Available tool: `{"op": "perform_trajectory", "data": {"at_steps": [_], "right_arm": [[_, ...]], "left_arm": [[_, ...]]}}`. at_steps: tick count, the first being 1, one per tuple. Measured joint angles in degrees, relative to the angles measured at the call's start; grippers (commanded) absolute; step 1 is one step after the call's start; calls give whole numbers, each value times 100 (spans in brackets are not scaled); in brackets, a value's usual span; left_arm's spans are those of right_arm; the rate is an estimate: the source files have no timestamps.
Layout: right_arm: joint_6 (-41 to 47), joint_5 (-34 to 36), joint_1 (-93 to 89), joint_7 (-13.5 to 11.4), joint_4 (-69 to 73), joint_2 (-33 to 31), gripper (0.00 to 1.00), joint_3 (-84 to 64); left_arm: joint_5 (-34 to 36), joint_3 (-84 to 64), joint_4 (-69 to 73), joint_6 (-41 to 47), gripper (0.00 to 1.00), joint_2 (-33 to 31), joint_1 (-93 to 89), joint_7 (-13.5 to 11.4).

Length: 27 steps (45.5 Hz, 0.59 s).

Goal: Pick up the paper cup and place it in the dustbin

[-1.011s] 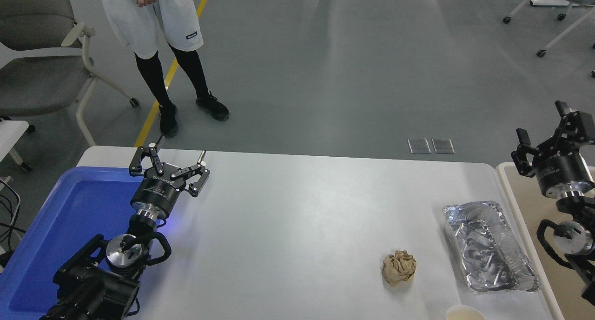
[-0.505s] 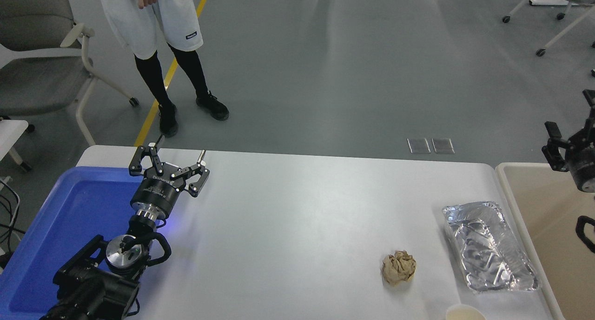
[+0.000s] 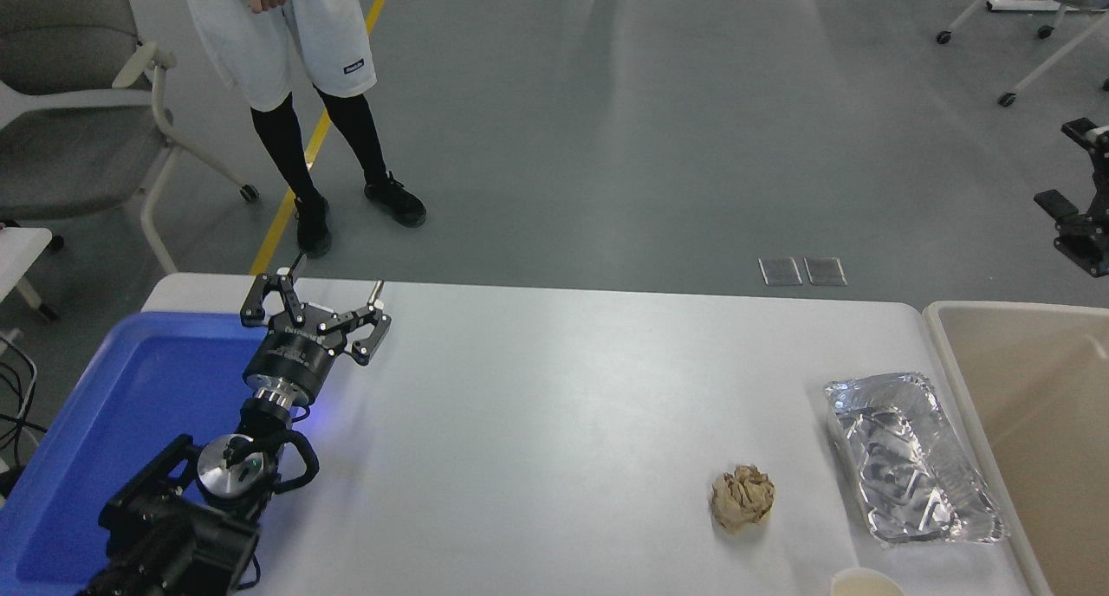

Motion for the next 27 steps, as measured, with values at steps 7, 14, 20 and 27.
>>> {"op": "perform_trajectory", "data": {"at_steps": [7, 14, 20, 27], "right_arm": [[213, -359, 1020, -6, 129, 180, 100, -1639], [419, -717, 1923, -11, 318, 498, 100, -3173], [569, -893, 2646, -10, 644, 822, 100, -4364], [860, -995, 3433, -8, 1171, 1162, 100, -5324]], "left_arm": [[0, 2, 0, 0, 99, -1, 0, 0], [0, 2, 0, 0, 99, 0, 0, 2], [-1, 2, 0, 0, 99, 0, 0, 5], [-1, 2, 0, 0, 99, 0, 0, 6]]}}
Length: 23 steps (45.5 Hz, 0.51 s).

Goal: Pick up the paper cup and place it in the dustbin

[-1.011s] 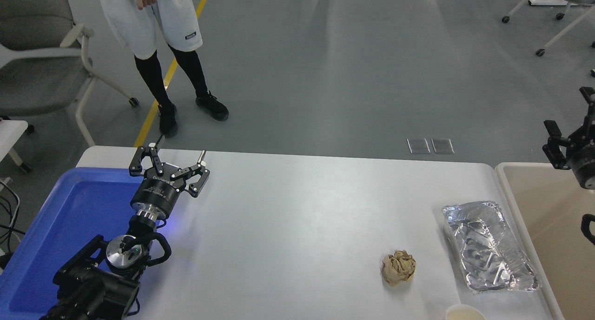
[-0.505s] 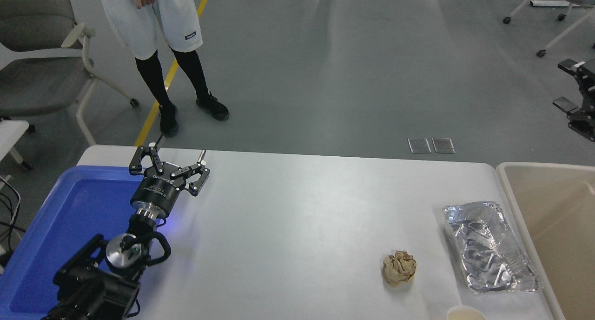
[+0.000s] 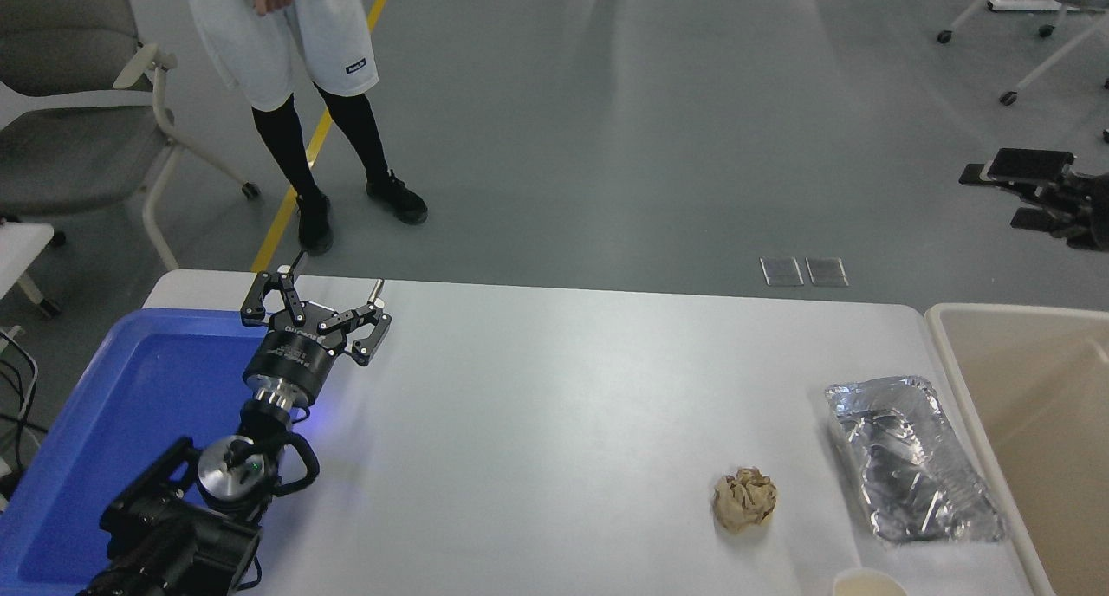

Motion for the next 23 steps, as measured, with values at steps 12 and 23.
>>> {"op": "perform_trajectory", "data": {"at_steps": [12, 23], "right_arm": [[510, -115, 1211, 2, 976, 575, 100, -991], [647, -460, 1985, 4, 1910, 1185, 100, -1455]], "left_arm": [[1, 1, 0, 0, 99, 0, 0, 0], [1, 0, 0, 0, 99, 0, 0, 0]]}}
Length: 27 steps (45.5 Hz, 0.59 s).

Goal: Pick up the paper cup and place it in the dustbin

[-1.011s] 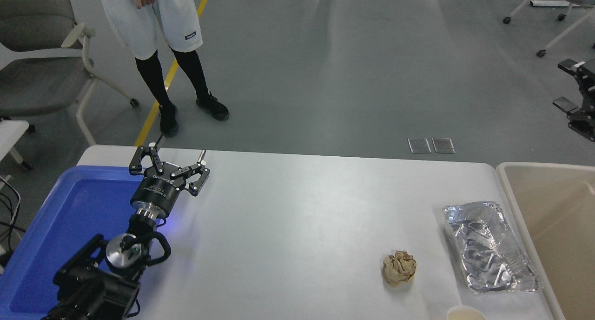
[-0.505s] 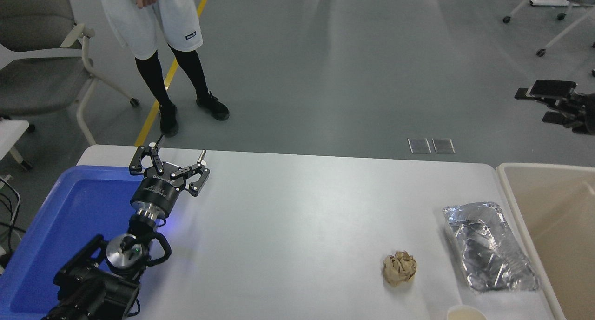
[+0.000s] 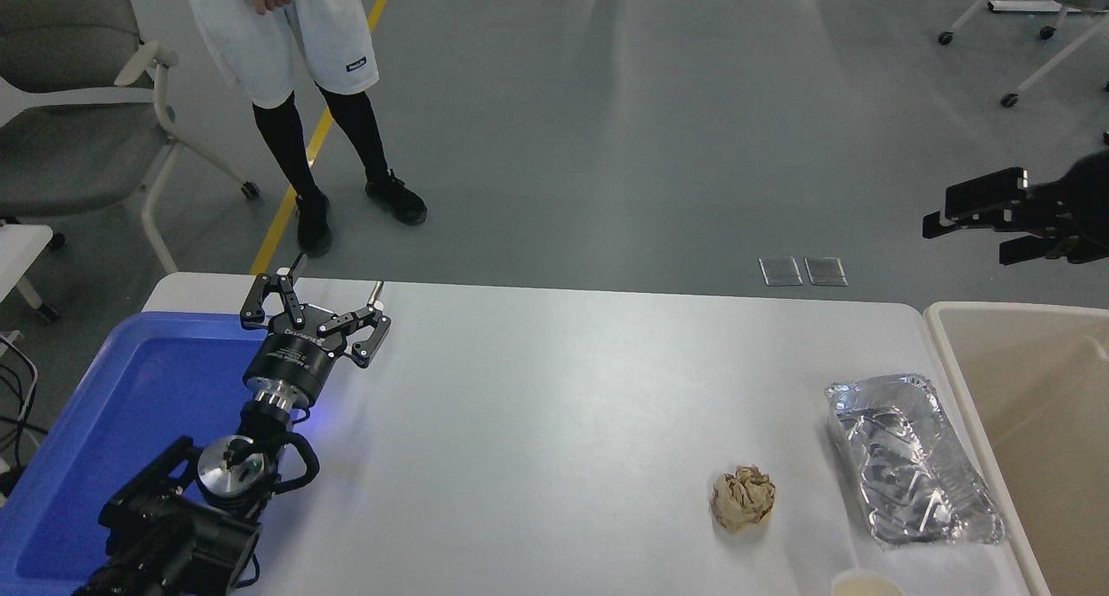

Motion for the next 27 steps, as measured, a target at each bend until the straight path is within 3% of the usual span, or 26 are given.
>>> {"op": "perform_trajectory", "data": {"at_steps": [20, 27], "right_arm": [[206, -287, 662, -17, 891, 1081, 100, -184], [282, -168, 634, -171, 1037, 1343, 100, -204]], "left_arm": [[0, -1, 0, 0, 99, 0, 0, 0], [0, -1, 0, 0, 99, 0, 0, 0]]}}
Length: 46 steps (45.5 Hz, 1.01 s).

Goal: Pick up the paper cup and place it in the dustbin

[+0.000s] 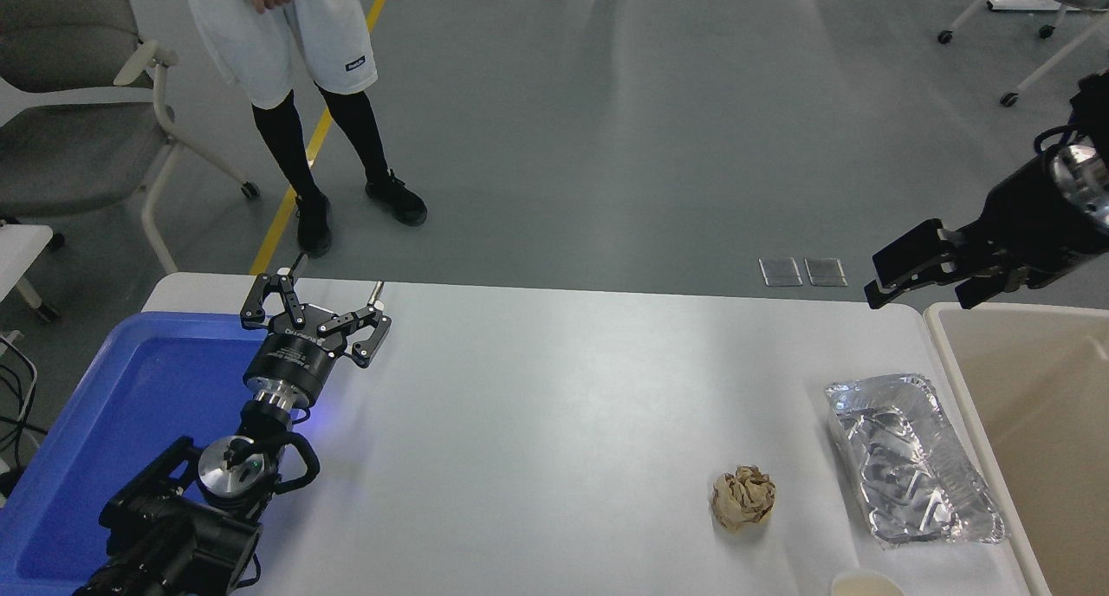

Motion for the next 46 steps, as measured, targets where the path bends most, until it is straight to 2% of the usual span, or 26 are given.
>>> {"op": "perform_trajectory", "data": {"at_steps": [5, 11, 26, 36, 46], "right_arm": [[35, 310, -92, -280, 59, 97, 100, -115], [48, 646, -212, -495, 94, 143, 100, -305], [-114, 984, -379, -684, 244, 84, 100, -704], [-449, 551, -475, -711, 409, -192, 100, -612], [-900, -178, -813, -723, 708, -836, 100, -405]], "left_arm": [[0, 0, 0, 0, 99, 0, 0, 0], [0, 0, 0, 0, 99, 0, 0, 0], [0, -2, 0, 0, 99, 0, 0, -6], [0, -3, 0, 0, 99, 0, 0, -7], [0, -3, 0, 0, 99, 0, 0, -6]]}}
